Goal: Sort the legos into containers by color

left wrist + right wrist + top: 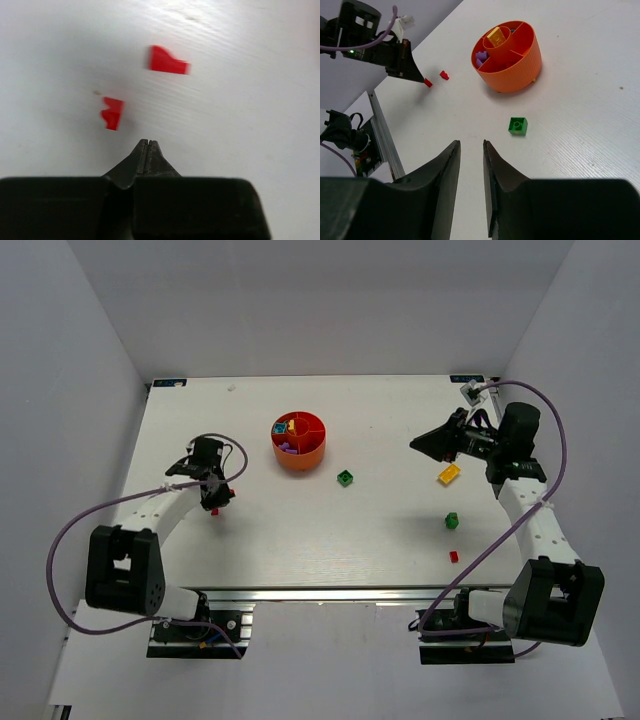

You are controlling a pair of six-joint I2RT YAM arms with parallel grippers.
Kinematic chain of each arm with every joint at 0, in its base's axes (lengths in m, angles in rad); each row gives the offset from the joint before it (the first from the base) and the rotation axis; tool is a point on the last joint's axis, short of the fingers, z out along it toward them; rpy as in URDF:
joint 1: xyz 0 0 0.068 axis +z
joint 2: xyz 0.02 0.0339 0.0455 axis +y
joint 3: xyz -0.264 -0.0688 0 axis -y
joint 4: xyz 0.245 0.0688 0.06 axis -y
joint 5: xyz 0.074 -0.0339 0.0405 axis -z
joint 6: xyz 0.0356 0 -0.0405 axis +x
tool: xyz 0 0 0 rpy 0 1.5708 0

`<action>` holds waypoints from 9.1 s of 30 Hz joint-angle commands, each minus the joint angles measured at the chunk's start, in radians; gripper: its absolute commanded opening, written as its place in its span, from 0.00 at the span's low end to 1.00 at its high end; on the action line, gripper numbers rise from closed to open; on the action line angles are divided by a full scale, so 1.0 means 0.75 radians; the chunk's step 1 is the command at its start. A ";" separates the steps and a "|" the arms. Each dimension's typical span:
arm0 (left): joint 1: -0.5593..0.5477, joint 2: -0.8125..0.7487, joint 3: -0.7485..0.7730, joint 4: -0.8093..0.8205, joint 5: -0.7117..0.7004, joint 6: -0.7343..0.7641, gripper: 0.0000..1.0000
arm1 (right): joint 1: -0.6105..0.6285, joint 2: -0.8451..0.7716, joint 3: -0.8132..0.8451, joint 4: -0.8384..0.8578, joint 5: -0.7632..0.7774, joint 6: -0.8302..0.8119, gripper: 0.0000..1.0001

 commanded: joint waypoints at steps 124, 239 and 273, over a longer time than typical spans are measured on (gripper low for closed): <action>-0.415 -0.369 0.126 0.471 0.200 0.241 0.63 | -0.115 0.097 0.173 -0.724 0.757 -0.827 0.39; -0.305 -0.212 -0.049 0.318 -0.292 0.186 0.98 | 0.951 1.209 1.285 -0.642 1.044 -0.684 0.54; -0.063 0.459 0.315 0.032 -0.087 -0.002 0.77 | 0.403 -0.245 0.023 -0.227 0.615 -0.373 0.61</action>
